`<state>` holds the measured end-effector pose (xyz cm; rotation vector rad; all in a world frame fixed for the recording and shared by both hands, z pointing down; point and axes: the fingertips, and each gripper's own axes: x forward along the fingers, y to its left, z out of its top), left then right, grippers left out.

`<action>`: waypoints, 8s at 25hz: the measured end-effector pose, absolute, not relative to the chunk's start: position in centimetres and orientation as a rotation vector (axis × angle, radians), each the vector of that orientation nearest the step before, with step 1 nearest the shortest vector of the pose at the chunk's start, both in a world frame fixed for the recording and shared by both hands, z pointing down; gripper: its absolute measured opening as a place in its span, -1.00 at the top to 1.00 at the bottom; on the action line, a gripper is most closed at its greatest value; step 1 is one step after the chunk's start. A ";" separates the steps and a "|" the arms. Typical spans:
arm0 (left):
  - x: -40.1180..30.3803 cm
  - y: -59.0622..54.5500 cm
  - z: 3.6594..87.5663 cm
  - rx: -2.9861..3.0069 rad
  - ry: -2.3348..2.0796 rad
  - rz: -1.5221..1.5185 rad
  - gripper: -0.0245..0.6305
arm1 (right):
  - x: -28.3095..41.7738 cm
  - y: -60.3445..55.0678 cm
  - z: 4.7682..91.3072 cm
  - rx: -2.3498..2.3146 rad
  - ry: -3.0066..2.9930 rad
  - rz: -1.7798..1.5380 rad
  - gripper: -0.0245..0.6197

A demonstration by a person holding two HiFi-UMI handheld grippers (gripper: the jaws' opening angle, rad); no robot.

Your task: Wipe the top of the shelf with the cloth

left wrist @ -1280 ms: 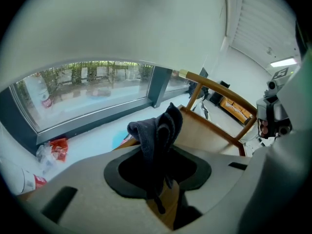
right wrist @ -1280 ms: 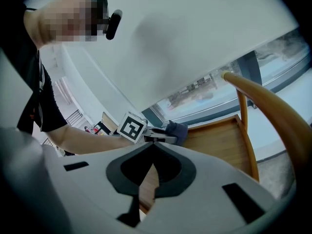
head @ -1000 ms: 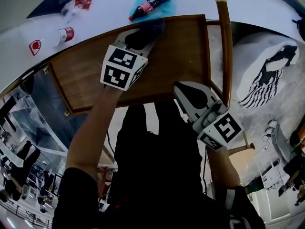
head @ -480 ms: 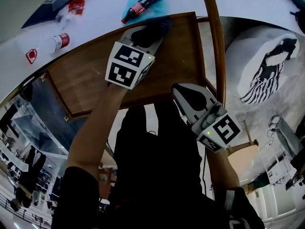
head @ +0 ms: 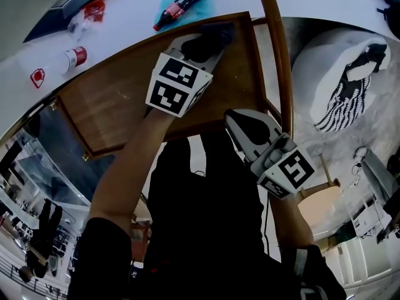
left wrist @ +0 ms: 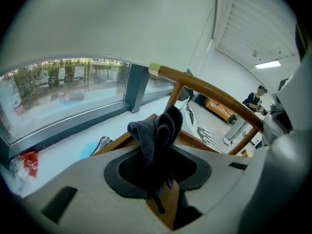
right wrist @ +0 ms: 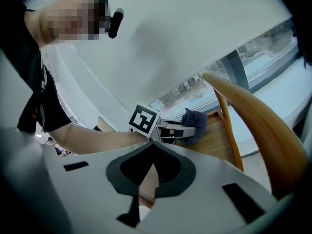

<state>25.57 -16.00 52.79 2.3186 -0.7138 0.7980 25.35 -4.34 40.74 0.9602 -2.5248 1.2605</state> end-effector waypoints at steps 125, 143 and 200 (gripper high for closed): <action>9.1 -6.5 53.4 2.153 -0.873 0.873 0.50 | 16.2 0.8 40.9 0.773 -2.523 1.188 0.91; 18.2 -7.5 53.3 2.224 -0.744 0.886 0.51 | 21.6 0.5 41.0 0.881 -2.519 1.224 0.91; -2.0 -1.2 48.6 2.068 -1.136 0.714 0.51 | 5.3 4.2 37.7 0.457 -2.572 1.121 0.91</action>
